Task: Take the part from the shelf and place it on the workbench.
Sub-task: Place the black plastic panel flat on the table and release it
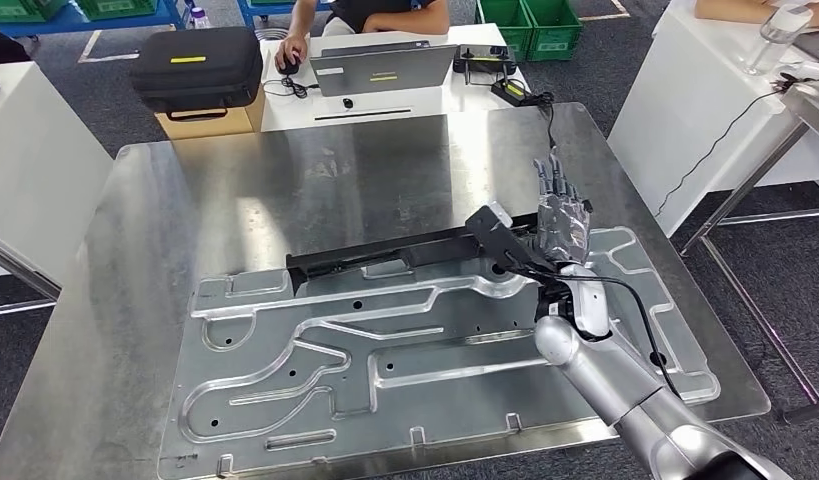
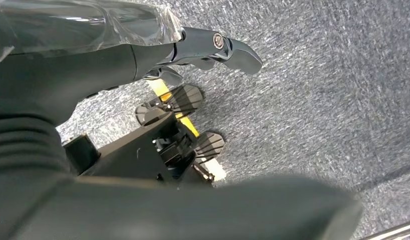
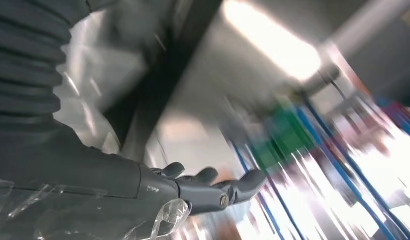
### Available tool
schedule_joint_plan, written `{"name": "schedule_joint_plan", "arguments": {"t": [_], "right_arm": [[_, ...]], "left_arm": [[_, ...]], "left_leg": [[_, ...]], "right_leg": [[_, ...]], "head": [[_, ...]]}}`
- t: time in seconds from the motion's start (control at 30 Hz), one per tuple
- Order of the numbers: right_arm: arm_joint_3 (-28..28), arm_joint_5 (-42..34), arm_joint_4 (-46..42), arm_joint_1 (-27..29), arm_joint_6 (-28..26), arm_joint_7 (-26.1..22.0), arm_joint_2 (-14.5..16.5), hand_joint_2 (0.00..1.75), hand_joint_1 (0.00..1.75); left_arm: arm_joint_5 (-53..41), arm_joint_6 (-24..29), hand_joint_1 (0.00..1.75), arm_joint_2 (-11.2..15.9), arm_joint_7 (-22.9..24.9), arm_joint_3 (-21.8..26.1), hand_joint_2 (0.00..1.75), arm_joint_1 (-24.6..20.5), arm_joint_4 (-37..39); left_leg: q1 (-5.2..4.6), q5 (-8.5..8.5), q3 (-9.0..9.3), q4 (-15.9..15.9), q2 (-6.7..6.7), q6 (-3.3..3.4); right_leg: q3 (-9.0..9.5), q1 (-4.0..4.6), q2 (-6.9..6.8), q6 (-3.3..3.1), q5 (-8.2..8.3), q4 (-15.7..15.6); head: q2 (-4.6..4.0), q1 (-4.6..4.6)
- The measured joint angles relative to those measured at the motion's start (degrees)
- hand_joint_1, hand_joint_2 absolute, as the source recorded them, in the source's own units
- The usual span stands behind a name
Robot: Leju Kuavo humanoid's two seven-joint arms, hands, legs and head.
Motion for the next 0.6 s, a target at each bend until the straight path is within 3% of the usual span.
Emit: {"name": "schedule_joint_plan", "arguments": {"t": [0.17,0.27,0.37,0.6], "right_arm": [[-0.8,-23.7,2.4,-2.0,18.3,2.8,-1.0,0.00,0.00],[0.4,-31.8,3.9,-4.6,28.3,5.6,-2.5,0.00,0.00],[1.8,-33.7,4.8,-5.8,31.1,6.4,-3.6,0.00,0.00],[4.6,-34.1,5.9,-6.6,31.0,6.5,-4.6,0.00,0.00]], "left_arm": [[-1.4,-1.7,0.00,0.0,1.0,0.0,0.00,-0.2,0.0],[-2.3,-2.5,0.00,0.0,1.4,-0.1,0.00,-0.5,0.0],[-2.5,-2.6,0.00,0.0,1.7,-0.1,0.00,-0.6,0.0],[-2.6,-2.6,0.00,0.0,1.8,-0.1,0.00,-0.6,0.0]], "left_leg": [[0.00,-0.01,0.12,0.0,0.16,0.00],[0.03,-0.04,0.35,0.0,0.36,0.00],[0.07,-0.04,0.40,0.0,0.35,-0.01],[0.16,-0.01,0.41,0.0,0.28,-0.03]], "right_leg": [[0.09,0.01,0.16,-0.03,0.02,0.0],[0.24,0.04,0.39,-0.05,0.04,0.0],[0.29,0.09,0.37,-0.06,0.04,-0.1],[0.37,0.18,0.33,-0.07,0.05,0.0]], "head": [[0.00,0.01],[0.00,-0.01],[0.00,-0.03],[0.00,-0.03]]}}
